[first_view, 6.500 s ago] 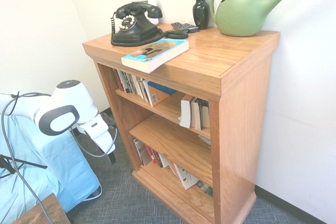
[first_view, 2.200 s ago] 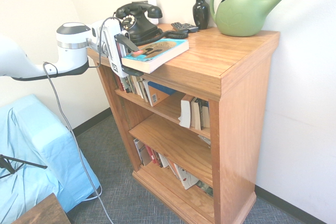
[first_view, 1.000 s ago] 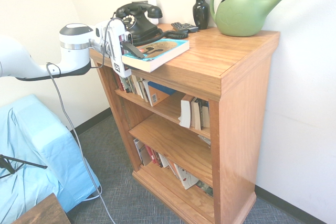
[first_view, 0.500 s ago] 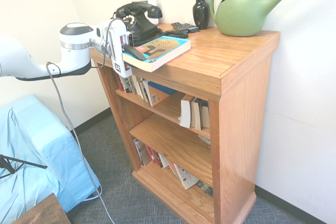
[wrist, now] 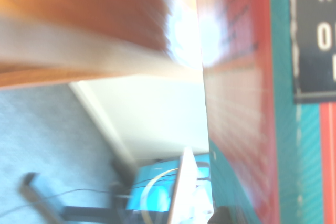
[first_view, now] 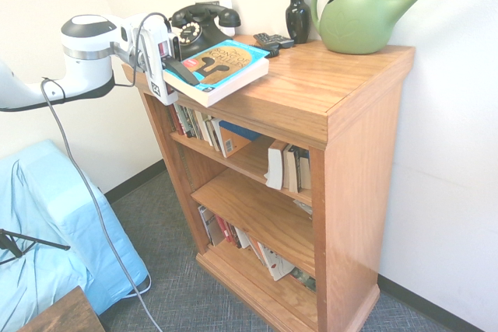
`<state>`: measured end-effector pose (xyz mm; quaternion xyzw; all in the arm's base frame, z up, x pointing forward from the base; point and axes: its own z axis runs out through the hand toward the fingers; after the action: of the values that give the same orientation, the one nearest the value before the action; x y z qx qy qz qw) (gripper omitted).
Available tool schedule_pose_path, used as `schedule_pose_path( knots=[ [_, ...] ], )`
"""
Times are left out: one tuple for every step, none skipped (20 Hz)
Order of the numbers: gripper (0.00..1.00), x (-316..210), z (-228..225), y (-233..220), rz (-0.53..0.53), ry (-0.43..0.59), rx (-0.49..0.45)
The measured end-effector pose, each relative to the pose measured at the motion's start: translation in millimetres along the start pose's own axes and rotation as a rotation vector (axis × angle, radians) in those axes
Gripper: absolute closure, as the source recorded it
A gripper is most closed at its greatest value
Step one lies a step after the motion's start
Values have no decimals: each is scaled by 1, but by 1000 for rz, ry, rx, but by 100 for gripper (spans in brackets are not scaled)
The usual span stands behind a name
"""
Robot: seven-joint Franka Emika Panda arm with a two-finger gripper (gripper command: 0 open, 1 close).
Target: Organize the shelf
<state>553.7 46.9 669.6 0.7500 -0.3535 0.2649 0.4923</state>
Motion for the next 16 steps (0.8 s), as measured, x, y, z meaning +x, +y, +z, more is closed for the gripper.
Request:
schedule_pose_path(
  knots=[
    [100,-1,-5,13,19,-22,30],
    [100,-2,-10,28,39,-42,62],
    [100,-5,-15,41,60,-59,100],
    [100,-9,-20,56,83,-77,140],
    [100,-14,-24,70,103,-91,178],
    [100,-20,-29,84,121,-101,216],
    [100,-28,-32,97,135,-110,251],
    [100,-37,-35,109,145,-114,278],
    [100,-47,-37,119,154,-118,304],
    [100,-55,-37,129,163,-125,329],
    [100,-63,-37,136,171,-133,353],
    [100,-71,-35,142,178,-142,373],
    [100,-78,-33,146,187,-155,397],
    [100,-86,-32,149,197,-172,426],
    [100,-94,-30,151,204,-184,456],
    [100,-101,-27,151,212,-192,487]
  ],
)
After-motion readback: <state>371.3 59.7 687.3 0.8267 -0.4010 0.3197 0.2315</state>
